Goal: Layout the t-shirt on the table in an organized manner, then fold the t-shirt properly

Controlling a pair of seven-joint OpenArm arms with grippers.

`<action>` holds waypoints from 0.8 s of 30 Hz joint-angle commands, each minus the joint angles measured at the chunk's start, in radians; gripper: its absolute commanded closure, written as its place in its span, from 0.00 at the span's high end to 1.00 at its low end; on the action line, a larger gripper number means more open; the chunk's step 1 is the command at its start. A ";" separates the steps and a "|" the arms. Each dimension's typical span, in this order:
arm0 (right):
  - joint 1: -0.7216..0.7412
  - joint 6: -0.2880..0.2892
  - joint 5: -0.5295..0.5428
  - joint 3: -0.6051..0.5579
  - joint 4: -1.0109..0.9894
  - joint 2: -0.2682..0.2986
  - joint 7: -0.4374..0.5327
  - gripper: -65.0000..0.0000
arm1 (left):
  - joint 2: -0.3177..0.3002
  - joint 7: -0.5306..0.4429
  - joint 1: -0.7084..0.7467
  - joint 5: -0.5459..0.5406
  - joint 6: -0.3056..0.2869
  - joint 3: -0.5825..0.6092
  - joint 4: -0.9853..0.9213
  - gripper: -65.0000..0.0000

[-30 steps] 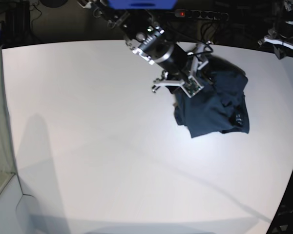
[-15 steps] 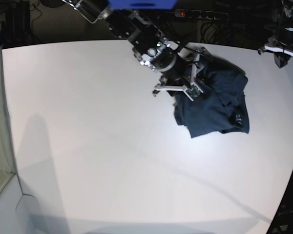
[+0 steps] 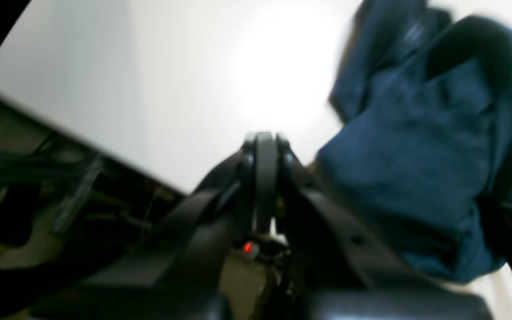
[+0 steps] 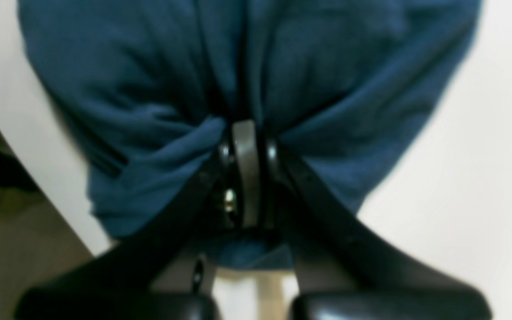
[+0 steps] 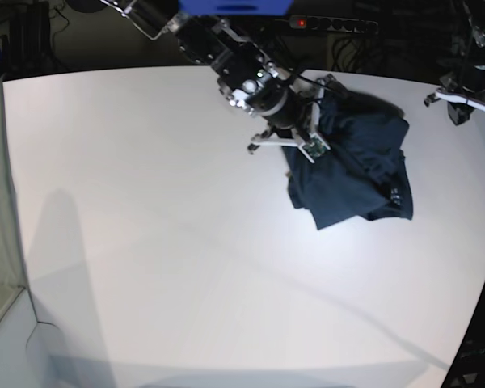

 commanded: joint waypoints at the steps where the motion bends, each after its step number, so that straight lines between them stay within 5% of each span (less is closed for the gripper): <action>1: 0.016 0.000 -0.003 0.023 0.066 0.000 0.026 0.00 | -0.011 -0.014 0.014 -0.001 0.002 -0.006 0.017 0.00; 9: -0.014 0.001 0.012 0.333 0.339 0.019 0.025 0.00 | -0.011 -0.014 -0.006 -0.001 0.002 -0.002 0.015 0.00; 18: 0.023 0.001 0.314 0.632 0.490 0.040 -0.033 0.00 | 0.014 -0.014 -0.057 -0.011 0.002 0.011 0.018 0.00; 24: 0.065 0.003 0.407 0.716 0.484 0.086 -0.041 0.00 | 0.063 -0.013 -0.115 -0.011 0.002 0.021 0.017 0.00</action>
